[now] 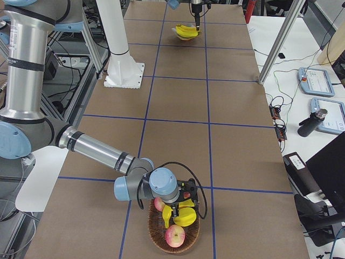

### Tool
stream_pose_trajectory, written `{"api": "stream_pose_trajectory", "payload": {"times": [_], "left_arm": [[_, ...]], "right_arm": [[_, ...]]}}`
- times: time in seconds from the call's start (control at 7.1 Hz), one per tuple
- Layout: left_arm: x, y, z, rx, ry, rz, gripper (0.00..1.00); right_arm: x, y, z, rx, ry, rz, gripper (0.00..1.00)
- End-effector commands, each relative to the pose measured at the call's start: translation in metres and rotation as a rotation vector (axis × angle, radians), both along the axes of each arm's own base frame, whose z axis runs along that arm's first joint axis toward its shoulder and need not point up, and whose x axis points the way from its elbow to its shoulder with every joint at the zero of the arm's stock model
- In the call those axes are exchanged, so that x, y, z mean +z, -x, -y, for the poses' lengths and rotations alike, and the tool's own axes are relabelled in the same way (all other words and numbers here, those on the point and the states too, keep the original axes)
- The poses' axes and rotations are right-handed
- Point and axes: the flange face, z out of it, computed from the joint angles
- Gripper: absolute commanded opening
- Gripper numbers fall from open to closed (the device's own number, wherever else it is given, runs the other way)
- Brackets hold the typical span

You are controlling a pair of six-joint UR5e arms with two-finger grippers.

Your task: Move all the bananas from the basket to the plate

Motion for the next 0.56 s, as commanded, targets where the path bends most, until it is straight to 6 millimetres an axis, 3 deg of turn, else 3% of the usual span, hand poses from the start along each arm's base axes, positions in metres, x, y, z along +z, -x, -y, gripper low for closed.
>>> {"api": "stream_pose_trajectory", "payload": {"times": [0.0, 0.28, 0.42], "left_arm": [[-0.001, -0.001, 0.0, 0.002, -0.001, -0.001, 1.0], [-0.003, 0.0, 0.0, 0.0, -0.012, -0.01, 1.0], [-0.005, -0.002, 0.002, -0.001, -0.031, -0.023, 1.0]], "right_arm": [[-0.057, -0.044, 0.019, -0.005, 0.012, -0.011, 0.0], [-0.118, -0.047, 0.063, -0.013, 0.039, -0.017, 0.0], [-0.148, -0.023, 0.096, -0.054, 0.073, -0.003, 0.0]]}}
